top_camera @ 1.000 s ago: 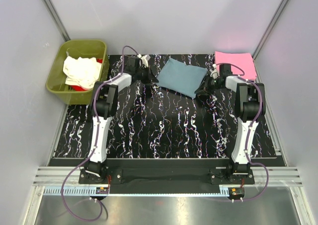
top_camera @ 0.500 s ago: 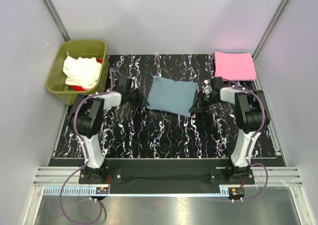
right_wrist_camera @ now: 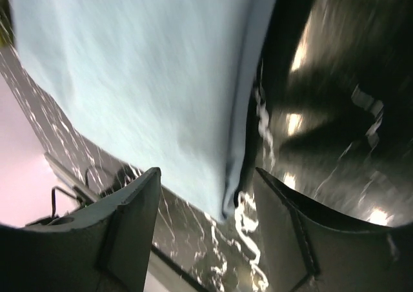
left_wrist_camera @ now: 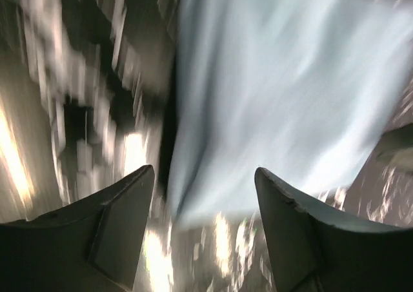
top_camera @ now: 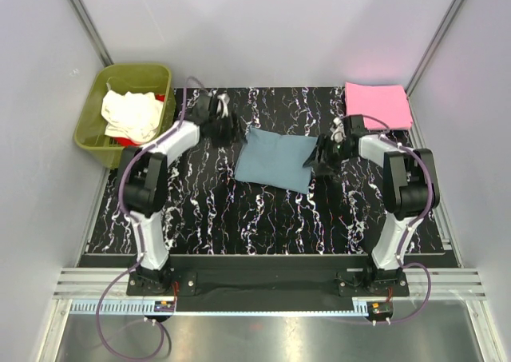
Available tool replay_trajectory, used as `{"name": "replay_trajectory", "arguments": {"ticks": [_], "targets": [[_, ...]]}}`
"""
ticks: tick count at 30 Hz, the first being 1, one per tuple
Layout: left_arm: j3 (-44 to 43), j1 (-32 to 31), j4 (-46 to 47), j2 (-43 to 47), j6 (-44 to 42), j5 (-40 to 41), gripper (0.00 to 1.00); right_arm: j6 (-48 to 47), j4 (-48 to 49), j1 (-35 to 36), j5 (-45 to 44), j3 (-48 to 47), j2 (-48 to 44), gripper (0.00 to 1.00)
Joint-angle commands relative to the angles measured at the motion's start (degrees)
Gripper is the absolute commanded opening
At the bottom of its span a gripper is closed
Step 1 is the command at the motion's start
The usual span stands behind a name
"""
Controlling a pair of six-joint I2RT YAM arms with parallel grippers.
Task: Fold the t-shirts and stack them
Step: Fold the tshirt
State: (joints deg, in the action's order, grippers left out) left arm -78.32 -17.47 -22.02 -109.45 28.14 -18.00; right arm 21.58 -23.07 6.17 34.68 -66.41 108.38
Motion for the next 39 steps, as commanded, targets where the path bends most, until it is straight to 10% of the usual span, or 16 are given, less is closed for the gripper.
{"name": "replay_trajectory", "arguments": {"ticks": [1,9,27,30,34,39], "targets": [[-13.14,0.77,-3.90,-7.43,-10.02,-2.89,0.69,-2.59,1.89,-1.51,-0.93,-6.60,2.53,0.66],[-34.52,1.13,-10.94,-24.05,-17.33,-6.87,0.70,-4.35,1.54,-3.80,1.09,-16.20,10.62,0.64],[-38.48,1.21,-1.36,-30.82,-20.14,-13.64,0.67,-4.89,5.32,-4.85,6.98,-26.22,20.91,0.40],[-38.13,1.48,0.74,-30.65,-18.83,-15.47,0.49,-5.15,5.23,-5.12,6.90,-26.40,21.44,0.34],[-38.65,2.88,2.51,-30.12,-13.31,-15.05,0.00,-4.89,5.14,-5.82,6.02,-25.87,21.53,0.04],[-31.55,8.77,16.01,-28.54,4.09,-21.98,0.00,-3.13,7.50,-7.84,6.28,-24.82,21.35,0.00]]}}
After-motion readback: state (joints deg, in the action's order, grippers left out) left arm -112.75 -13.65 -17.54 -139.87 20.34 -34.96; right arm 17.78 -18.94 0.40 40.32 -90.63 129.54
